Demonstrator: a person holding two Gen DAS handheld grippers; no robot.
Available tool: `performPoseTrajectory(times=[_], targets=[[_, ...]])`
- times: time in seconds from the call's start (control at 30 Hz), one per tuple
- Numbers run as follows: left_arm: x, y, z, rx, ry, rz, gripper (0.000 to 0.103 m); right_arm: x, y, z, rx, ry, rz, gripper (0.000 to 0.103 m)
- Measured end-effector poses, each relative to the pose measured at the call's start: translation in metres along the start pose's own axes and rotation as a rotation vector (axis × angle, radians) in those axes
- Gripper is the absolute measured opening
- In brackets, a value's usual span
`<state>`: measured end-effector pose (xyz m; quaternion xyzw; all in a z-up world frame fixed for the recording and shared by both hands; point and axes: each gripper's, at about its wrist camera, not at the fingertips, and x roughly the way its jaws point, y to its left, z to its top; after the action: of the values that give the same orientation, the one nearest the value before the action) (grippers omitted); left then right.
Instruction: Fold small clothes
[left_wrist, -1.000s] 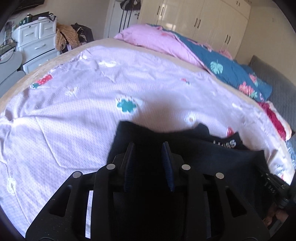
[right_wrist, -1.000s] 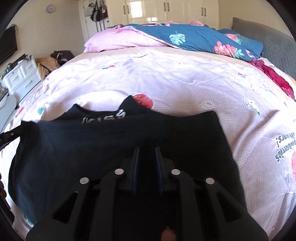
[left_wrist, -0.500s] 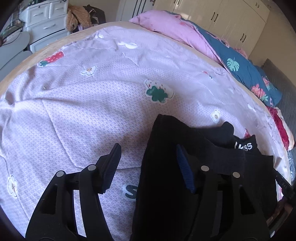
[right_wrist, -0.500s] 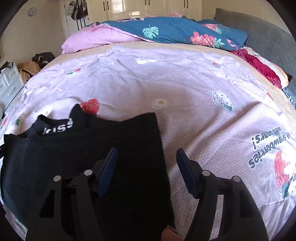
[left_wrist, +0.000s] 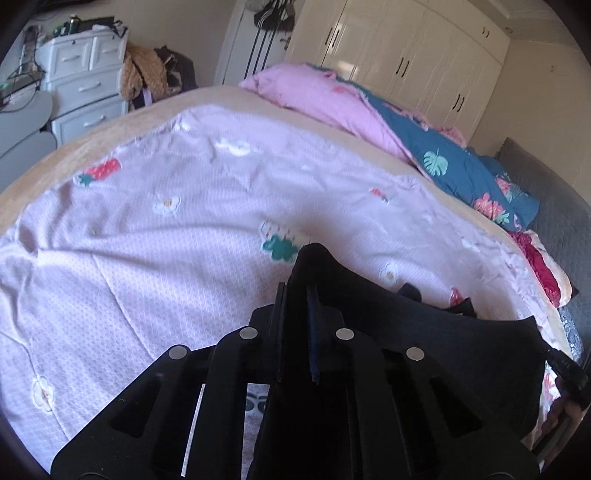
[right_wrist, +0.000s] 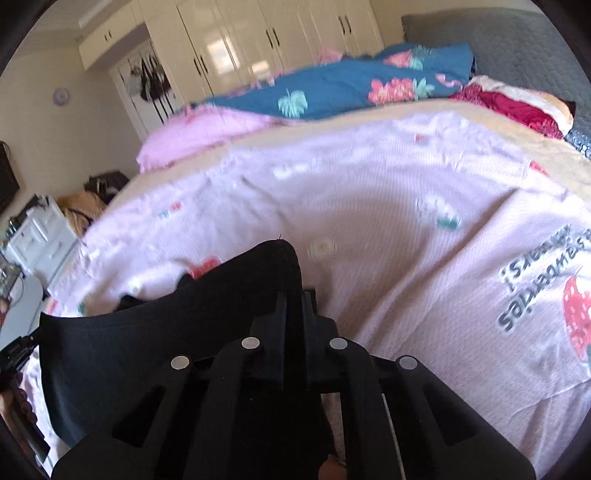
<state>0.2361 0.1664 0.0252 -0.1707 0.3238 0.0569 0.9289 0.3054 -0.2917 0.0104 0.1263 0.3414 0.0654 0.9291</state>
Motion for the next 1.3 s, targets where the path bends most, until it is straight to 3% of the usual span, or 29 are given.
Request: performPoseTrajectory(times=[0.13, 0.63, 0.77, 0.83, 0.9, 1.03, 1.3], targets=[[0.007, -0.007, 0.006, 0.032, -0.025, 0.025, 0.004, 0.001, 0.0, 0.006, -0.005, -0.036, -0.011, 0.006], [0.039, -0.006, -0.008, 0.068, 0.062, 0.084, 0.005, 0.027, -0.003, -0.011, -0.035, 0.033, -0.117, 0.007], [0.035, -0.004, -0.008, 0.067, 0.065, 0.106, 0.006, 0.024, -0.008, -0.014, -0.033, 0.031, -0.144, 0.019], [0.031, -0.003, -0.007, 0.069, 0.064, 0.106, 0.012, 0.021, -0.01, -0.015, -0.028, 0.028, -0.139, 0.025], [0.026, -0.005, -0.007, 0.072, 0.062, 0.106, 0.026, 0.016, -0.01, -0.016, -0.031, 0.023, -0.139, 0.031], [0.016, -0.01, -0.009, 0.091, 0.061, 0.099, 0.035, 0.004, -0.005, -0.016, -0.054, 0.006, -0.124, 0.045], [-0.003, -0.022, -0.016, 0.141, 0.043, 0.105, 0.07, -0.022, 0.013, -0.02, -0.101, -0.037, -0.075, 0.069]])
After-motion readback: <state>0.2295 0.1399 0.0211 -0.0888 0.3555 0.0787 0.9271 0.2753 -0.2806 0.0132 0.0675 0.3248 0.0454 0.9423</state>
